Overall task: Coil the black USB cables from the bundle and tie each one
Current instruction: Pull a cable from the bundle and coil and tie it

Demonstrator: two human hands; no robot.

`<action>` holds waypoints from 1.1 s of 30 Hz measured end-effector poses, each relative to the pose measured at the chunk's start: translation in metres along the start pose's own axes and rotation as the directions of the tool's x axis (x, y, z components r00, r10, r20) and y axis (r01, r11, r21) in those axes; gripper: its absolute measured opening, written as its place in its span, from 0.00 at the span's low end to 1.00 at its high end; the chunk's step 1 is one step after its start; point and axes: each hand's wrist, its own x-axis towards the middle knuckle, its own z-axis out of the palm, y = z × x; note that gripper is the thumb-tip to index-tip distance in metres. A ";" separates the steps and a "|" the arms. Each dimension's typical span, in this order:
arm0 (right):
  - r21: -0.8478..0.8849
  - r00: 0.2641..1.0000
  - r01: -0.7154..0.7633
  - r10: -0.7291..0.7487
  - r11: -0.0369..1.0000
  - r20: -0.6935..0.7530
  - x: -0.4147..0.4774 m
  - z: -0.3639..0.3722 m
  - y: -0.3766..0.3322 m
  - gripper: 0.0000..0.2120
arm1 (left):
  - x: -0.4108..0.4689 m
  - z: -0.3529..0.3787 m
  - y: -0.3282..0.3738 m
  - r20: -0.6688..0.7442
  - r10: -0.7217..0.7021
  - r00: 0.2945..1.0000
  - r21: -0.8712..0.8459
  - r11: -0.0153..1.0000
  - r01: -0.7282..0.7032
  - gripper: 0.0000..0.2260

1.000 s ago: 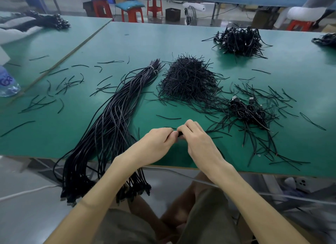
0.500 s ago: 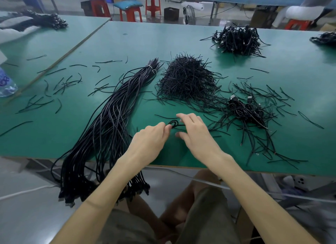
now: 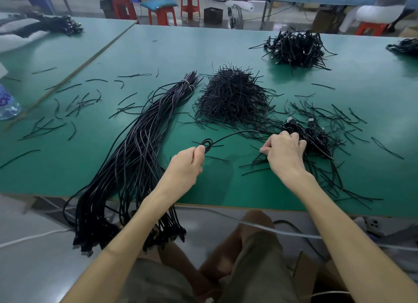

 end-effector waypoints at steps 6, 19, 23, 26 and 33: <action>0.086 0.963 0.172 -0.150 0.981 -0.223 -0.016 -0.009 -0.017 0.05 | -0.005 -0.001 0.010 0.031 -0.109 0.994 -0.205 0.972 0.113 0.17; 0.907 0.934 -0.319 -0.073 0.274 0.351 -0.066 -0.010 -0.089 0.12 | -0.010 0.003 0.010 0.207 0.024 0.978 -0.341 0.939 0.049 0.24; 0.896 0.913 -0.385 -0.052 0.219 0.405 -0.066 -0.010 -0.085 0.13 | -0.013 -0.001 0.009 0.269 0.020 0.963 -0.364 0.928 0.083 0.21; 0.889 0.907 -0.387 -0.071 0.244 0.414 -0.067 -0.011 -0.082 0.14 | -0.015 0.001 0.011 0.265 0.010 0.964 -0.361 0.928 0.089 0.22; 0.895 0.889 -0.369 -0.187 0.251 0.419 -0.068 -0.013 -0.077 0.18 | -0.018 0.000 0.014 0.233 -0.049 0.971 -0.411 0.900 0.144 0.23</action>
